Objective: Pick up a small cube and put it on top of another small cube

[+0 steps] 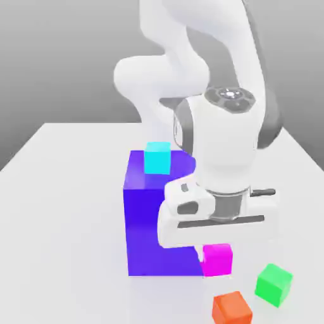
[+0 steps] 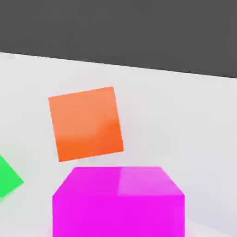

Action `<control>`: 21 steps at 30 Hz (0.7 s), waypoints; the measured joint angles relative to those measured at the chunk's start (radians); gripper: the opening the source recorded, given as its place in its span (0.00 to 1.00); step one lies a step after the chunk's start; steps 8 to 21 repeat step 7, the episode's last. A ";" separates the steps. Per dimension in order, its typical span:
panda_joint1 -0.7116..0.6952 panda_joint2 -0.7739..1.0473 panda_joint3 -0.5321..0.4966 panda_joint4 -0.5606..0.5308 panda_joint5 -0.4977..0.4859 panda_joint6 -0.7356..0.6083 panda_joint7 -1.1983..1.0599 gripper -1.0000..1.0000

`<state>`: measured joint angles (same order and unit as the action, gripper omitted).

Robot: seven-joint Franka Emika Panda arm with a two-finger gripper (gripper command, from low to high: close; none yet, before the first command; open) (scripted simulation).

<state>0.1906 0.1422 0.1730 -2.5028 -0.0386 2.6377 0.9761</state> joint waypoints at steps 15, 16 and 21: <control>0.098 0.141 -0.005 0.036 -0.081 0.106 0.106 1.00; 0.098 0.141 -0.005 0.036 -0.081 0.106 0.106 1.00; 0.098 0.141 -0.005 0.036 -0.081 0.106 0.106 1.00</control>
